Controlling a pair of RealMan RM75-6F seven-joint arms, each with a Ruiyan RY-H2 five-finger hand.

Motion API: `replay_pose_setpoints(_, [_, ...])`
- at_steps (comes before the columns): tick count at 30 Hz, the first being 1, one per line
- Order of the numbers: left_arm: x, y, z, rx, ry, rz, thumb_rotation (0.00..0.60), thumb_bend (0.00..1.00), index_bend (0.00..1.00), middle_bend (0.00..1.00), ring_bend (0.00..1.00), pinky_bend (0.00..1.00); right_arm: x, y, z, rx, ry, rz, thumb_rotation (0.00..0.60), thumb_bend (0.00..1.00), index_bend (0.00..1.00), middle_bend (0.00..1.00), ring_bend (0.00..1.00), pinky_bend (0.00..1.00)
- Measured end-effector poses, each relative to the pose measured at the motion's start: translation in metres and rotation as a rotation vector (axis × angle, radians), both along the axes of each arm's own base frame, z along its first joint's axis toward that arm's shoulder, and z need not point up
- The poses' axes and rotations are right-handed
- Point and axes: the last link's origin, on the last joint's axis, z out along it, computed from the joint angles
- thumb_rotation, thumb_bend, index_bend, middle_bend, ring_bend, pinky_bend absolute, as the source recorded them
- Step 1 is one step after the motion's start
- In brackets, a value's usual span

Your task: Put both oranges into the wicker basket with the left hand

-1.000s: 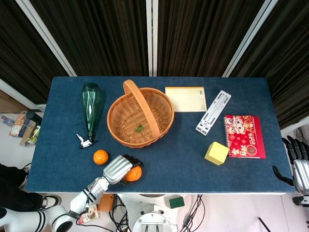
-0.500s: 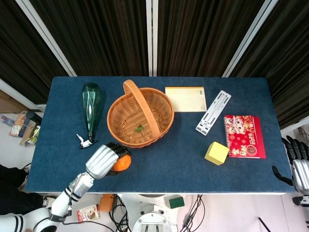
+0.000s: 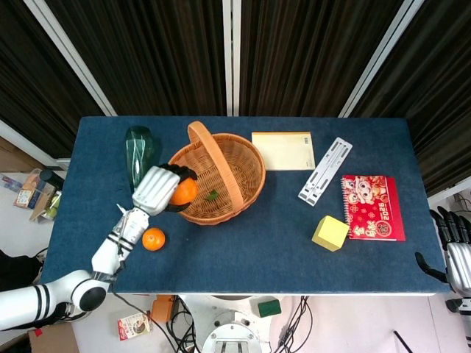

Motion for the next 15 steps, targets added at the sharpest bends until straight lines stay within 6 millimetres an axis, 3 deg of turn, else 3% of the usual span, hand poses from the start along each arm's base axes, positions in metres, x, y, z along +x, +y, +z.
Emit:
replay_pose_setpoints(9, [0.021, 0.042, -0.051, -0.047, 0.034, 0.013, 0.6, 0.25, 0.37, 0.44, 0.44, 0.44, -0.002, -0.003, 0.002, -0.002, -0.004, -0.011, 0.6, 0.32, 0.0, 0.0, 0.0, 0.0])
replay_pose_setpoints(15, [0.032, 0.056, -0.084, -0.081, 0.086, 0.013, 0.6, 0.25, 0.35, 0.42, 0.42, 0.44, -0.003, -0.004, 0.004, -0.006, -0.01, -0.016, 0.6, 0.32, 0.0, 0.0, 0.0, 0.0])
